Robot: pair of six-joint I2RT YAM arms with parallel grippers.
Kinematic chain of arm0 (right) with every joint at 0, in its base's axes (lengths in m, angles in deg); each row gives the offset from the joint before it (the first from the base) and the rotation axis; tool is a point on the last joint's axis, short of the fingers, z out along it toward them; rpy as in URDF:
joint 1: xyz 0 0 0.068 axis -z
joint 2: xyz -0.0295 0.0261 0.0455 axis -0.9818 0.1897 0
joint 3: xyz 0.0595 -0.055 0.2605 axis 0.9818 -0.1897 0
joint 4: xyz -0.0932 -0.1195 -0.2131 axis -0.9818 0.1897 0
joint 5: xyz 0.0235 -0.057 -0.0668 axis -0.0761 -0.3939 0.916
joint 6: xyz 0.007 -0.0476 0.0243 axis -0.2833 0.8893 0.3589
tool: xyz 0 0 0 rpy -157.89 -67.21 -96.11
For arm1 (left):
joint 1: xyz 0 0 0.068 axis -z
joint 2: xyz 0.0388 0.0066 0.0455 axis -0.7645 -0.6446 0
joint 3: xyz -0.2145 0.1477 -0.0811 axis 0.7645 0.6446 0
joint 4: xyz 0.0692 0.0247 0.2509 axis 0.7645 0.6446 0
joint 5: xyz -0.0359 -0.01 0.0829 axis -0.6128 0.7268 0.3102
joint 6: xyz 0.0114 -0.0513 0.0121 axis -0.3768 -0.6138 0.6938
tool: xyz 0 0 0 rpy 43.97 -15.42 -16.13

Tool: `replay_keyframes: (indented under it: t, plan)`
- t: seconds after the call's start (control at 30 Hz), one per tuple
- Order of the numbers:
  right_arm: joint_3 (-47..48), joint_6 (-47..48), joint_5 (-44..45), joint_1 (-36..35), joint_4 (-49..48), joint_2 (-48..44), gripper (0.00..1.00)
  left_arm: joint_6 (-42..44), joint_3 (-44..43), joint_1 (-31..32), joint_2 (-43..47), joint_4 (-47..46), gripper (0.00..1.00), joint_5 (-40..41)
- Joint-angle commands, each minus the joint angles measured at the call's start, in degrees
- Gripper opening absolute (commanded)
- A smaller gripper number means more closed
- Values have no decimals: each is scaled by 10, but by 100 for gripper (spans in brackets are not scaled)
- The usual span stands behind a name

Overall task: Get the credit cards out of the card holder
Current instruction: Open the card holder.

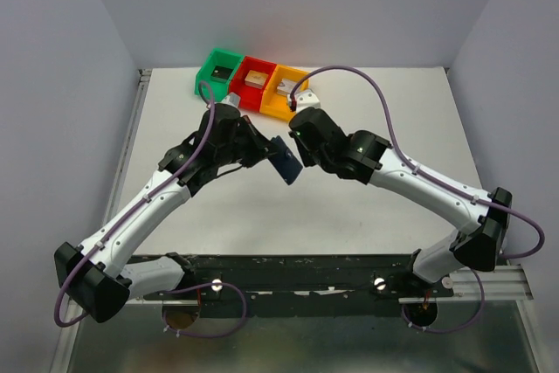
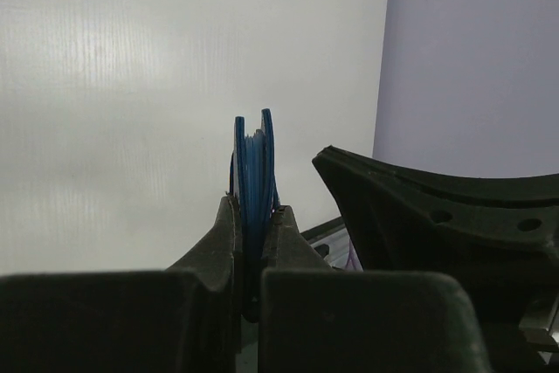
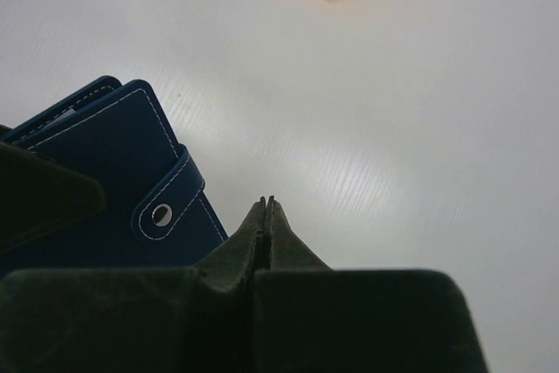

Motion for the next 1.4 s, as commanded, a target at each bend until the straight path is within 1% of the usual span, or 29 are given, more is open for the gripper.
replay_keyframes:
  t: [0.0,0.03,0.13,0.17,0.23,0.3,0.5,0.87,1.17,1.37]
  plan:
    - [-17,-4,1,-3,-1,-25,0,-2,3,2,14,-6,0,-10]
    - [-24,-3,-11,-3,-10,-33,1,-2,3,2,13,-6,0,-9]
    - [-51,7,-53,-3,-53,-60,34,-3,3,2,10,-5,0,-8]
    - [-53,6,-60,-3,-58,-65,40,-2,2,2,9,-5,0,-8]
    - [-54,2,-74,-4,-63,-69,49,-3,-1,2,5,-4,0,-8]
    - [-52,6,-81,-10,-67,-68,54,-3,-3,2,2,-4,0,-7]
    - [-32,20,-68,-25,-58,-46,58,-2,-13,2,-11,3,0,-9]
    - [4,33,-61,-33,-30,1,58,-3,-30,6,-26,3,0,-10]
    - [33,21,0,-34,18,46,53,-1,-33,8,-19,4,0,-12]
    - [41,23,9,-33,28,60,48,-1,-31,8,-16,3,0,-14]
